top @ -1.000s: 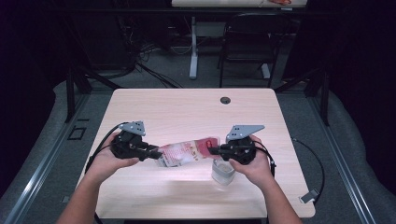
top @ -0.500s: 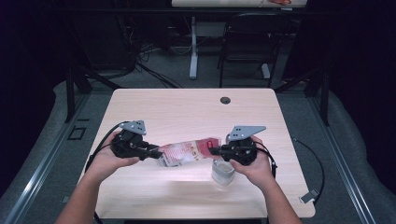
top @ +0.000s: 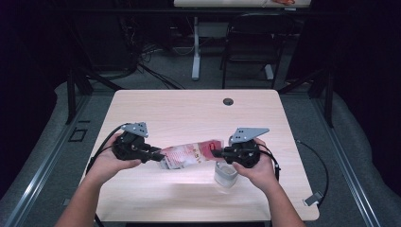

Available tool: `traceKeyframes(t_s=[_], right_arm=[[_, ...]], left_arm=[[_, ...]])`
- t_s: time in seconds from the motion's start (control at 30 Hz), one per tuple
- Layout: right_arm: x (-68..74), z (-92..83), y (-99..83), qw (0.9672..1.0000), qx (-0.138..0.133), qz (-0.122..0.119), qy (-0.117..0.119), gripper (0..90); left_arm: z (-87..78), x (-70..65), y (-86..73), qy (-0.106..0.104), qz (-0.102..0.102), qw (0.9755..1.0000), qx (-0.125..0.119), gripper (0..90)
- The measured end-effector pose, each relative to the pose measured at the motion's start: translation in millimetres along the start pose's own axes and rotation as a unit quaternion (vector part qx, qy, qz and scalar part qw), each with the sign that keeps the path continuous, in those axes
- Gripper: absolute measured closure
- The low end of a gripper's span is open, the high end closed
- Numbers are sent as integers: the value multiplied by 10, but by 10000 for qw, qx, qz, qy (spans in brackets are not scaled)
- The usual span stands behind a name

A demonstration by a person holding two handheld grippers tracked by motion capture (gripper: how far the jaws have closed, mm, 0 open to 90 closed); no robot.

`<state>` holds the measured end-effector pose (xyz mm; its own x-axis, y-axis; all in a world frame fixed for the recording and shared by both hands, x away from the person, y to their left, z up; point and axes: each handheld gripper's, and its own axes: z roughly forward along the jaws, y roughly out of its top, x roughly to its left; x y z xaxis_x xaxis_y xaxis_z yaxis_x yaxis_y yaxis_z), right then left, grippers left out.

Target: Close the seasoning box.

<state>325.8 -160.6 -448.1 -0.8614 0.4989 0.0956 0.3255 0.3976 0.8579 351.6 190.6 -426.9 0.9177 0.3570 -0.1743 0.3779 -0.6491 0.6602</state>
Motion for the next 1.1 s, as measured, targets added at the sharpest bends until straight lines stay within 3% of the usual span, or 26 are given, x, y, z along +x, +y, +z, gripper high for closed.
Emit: traceKeyframes(t_s=[0.7,0.9,1.1], right_arm=[[2,1,-2,10000,13,-24,-32,882],[1,1,-3,10000,18,-29,-23,878],[-12,-17,-7,10000,11,-16,0,865]], left_arm=[[0,17,73,-8,19,9998,210,752],[-5,21,120,17,136,9990,420,755],[-31,4,164,25,213,9986,473,760]])
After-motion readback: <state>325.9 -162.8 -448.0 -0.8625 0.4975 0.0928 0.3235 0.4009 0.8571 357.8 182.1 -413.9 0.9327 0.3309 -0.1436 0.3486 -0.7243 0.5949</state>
